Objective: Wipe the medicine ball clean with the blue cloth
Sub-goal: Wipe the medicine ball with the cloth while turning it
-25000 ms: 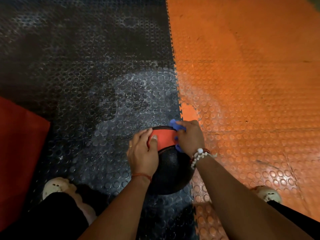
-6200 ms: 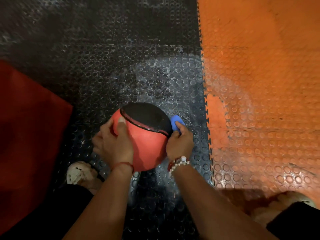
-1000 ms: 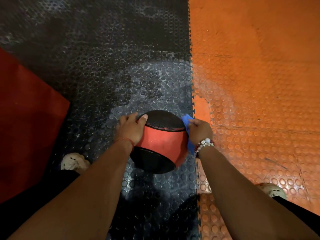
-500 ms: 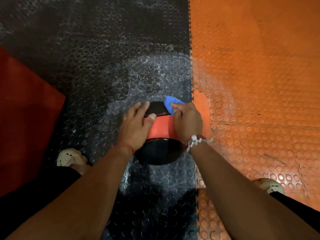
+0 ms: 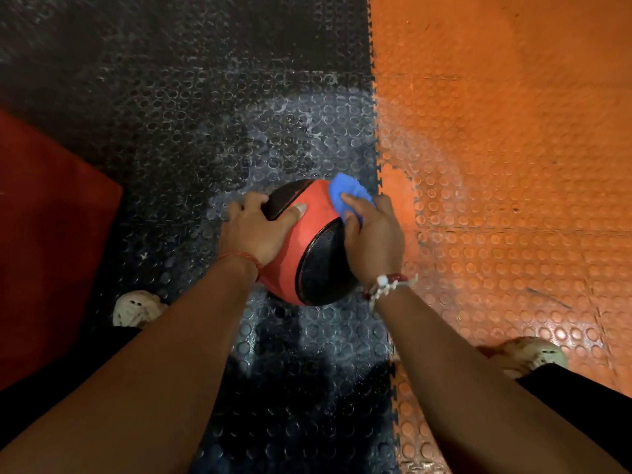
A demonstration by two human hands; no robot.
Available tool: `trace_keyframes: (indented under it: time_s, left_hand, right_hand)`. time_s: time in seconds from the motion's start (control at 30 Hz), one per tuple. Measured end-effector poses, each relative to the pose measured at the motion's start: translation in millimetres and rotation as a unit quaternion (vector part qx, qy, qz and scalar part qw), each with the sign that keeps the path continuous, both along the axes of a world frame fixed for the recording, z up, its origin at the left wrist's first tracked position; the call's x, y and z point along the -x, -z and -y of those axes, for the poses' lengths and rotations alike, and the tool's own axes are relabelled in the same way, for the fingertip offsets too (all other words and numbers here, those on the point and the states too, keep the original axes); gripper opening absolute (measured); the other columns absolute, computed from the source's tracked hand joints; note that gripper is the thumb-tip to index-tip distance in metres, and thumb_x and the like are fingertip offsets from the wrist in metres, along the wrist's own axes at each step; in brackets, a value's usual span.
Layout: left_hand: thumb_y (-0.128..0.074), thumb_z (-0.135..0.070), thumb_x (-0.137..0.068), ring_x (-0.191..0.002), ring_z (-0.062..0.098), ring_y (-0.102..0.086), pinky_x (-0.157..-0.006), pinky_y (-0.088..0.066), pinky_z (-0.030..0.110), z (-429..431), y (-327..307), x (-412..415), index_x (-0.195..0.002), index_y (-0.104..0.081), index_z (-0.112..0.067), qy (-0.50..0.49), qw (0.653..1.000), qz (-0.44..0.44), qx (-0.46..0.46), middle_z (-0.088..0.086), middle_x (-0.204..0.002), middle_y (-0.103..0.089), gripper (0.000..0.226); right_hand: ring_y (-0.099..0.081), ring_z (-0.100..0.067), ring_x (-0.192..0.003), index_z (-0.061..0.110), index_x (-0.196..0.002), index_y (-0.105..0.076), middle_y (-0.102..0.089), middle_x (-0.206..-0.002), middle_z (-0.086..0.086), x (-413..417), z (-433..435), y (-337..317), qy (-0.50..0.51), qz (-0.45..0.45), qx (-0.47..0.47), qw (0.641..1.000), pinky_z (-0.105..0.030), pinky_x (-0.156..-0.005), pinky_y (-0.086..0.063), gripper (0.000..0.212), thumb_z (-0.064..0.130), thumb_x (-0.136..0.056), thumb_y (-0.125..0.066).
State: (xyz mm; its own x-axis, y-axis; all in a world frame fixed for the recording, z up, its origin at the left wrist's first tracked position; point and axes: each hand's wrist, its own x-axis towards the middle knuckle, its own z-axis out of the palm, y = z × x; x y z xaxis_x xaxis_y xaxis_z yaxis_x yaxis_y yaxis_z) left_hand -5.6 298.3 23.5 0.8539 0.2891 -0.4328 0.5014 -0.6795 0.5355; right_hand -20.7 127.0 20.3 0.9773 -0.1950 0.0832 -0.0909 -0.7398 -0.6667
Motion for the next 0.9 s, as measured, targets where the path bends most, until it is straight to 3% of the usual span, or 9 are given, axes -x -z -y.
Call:
trace_keyframes:
  time_s: [0.13, 0.2, 0.3, 0.43, 0.5, 0.63, 0.7, 0.8, 0.9]
  left_hand:
    - [-0.052, -0.064, -0.086, -0.142, 0.028, -0.021, -0.114, -0.023, 0.054, 6, 0, 3, -0.145, -0.033, -0.039, 0.105, 0.990, 0.092, -0.010, -0.004, -0.154, -0.021, 0.067]
    - [-0.049, -0.055, -0.093, -0.147, 0.026, -0.013, -0.118, -0.014, 0.051, 11, 5, 4, -0.148, -0.025, -0.048, 0.166, 0.980, 0.106, 0.023, -0.007, -0.160, -0.011, 0.061]
    - [-0.046, -0.057, -0.093, -0.144, 0.024, -0.017, -0.116, -0.011, 0.041, 16, 13, 6, -0.145, -0.028, -0.050, 0.180, 0.978, 0.097, 0.033, -0.008, -0.157, -0.018, 0.056]
    - [-0.043, -0.065, -0.089, -0.136, 0.024, -0.023, -0.113, -0.026, 0.051, 24, 9, 3, -0.144, -0.031, -0.051, 0.171, 0.980, 0.098, -0.009, -0.009, -0.150, -0.025, 0.058]
    - [-0.044, -0.068, -0.087, -0.135, 0.024, -0.022, -0.111, -0.028, 0.054, 29, 6, 3, -0.142, -0.033, -0.051, 0.159, 0.983, 0.094, -0.013, -0.010, -0.148, -0.026, 0.059]
    - [-0.041, -0.073, -0.084, -0.134, 0.022, -0.020, -0.107, -0.030, 0.058, 39, 4, 8, -0.141, -0.033, -0.051, 0.132, 0.986, 0.094, -0.030, -0.011, -0.145, -0.025, 0.061]
    - [-0.040, -0.074, -0.083, -0.133, 0.022, -0.021, -0.106, -0.031, 0.060, 42, 4, 9, -0.141, -0.032, -0.050, 0.124, 0.987, 0.092, -0.037, -0.010, -0.144, -0.026, 0.062]
    - [-0.040, -0.073, -0.084, -0.131, 0.025, -0.023, -0.105, -0.033, 0.060, 42, 3, 11, -0.142, -0.032, -0.047, 0.119, 0.987, 0.089, -0.061, -0.006, -0.143, -0.027, 0.064]
    - [-0.040, -0.071, -0.085, -0.130, 0.029, -0.025, -0.104, -0.034, 0.058, 45, 0, 12, -0.143, -0.032, -0.044, 0.111, 0.987, 0.086, -0.079, -0.002, -0.143, -0.029, 0.065]
  right_hand:
    - [-0.060, -0.024, -0.106, 0.020, -0.112, -0.067, -0.063, -0.117, -0.005, -42, 29, 10, 0.072, -0.159, -0.077, 0.982, -0.023, -0.087, -0.042, 0.029, 0.015, -0.088, -0.050]
    - [-0.060, -0.022, -0.108, 0.021, -0.108, -0.069, -0.065, -0.117, -0.003, -48, 34, 5, 0.101, -0.186, -0.109, 0.971, -0.024, -0.090, -0.043, 0.030, 0.014, -0.087, -0.050]
    - [-0.060, -0.021, -0.101, 0.027, -0.110, -0.067, -0.061, -0.116, 0.000, -26, 19, -8, 0.064, -0.121, -0.035, 0.990, -0.027, -0.083, -0.044, 0.028, 0.019, -0.088, -0.052]
    - [-0.059, -0.024, -0.083, 0.028, -0.113, -0.066, -0.054, -0.106, -0.004, 0, 10, -11, -0.005, -0.015, 0.038, 0.999, -0.028, -0.068, -0.043, 0.028, 0.021, -0.088, -0.054]
    - [-0.060, -0.027, -0.089, 0.024, -0.113, -0.066, -0.057, -0.107, -0.008, -14, 29, 4, 0.018, -0.043, 0.024, 0.999, -0.030, -0.074, -0.044, 0.028, 0.020, -0.089, -0.053]
    - [-0.059, -0.030, -0.109, 0.009, -0.110, -0.068, -0.065, -0.117, -0.015, -32, 66, 29, 0.078, -0.193, -0.047, 0.977, -0.029, -0.089, -0.042, 0.028, 0.011, -0.090, -0.049]
    - [-0.058, -0.032, -0.109, 0.003, -0.109, -0.067, -0.064, -0.117, -0.018, -24, 71, 34, 0.080, -0.236, -0.056, 0.967, -0.031, -0.089, -0.041, 0.028, 0.009, -0.090, -0.047]
    - [-0.061, -0.033, -0.103, 0.009, -0.111, -0.067, -0.066, -0.112, -0.016, 6, 60, 23, 0.142, -0.220, -0.086, 0.961, -0.032, -0.085, -0.044, 0.029, 0.011, -0.089, -0.048]
    - [-0.062, -0.032, -0.087, 0.019, -0.114, -0.065, -0.063, -0.106, -0.013, 35, 30, 2, 0.165, -0.117, -0.031, 0.979, -0.032, -0.073, -0.048, 0.029, 0.017, -0.088, -0.051]
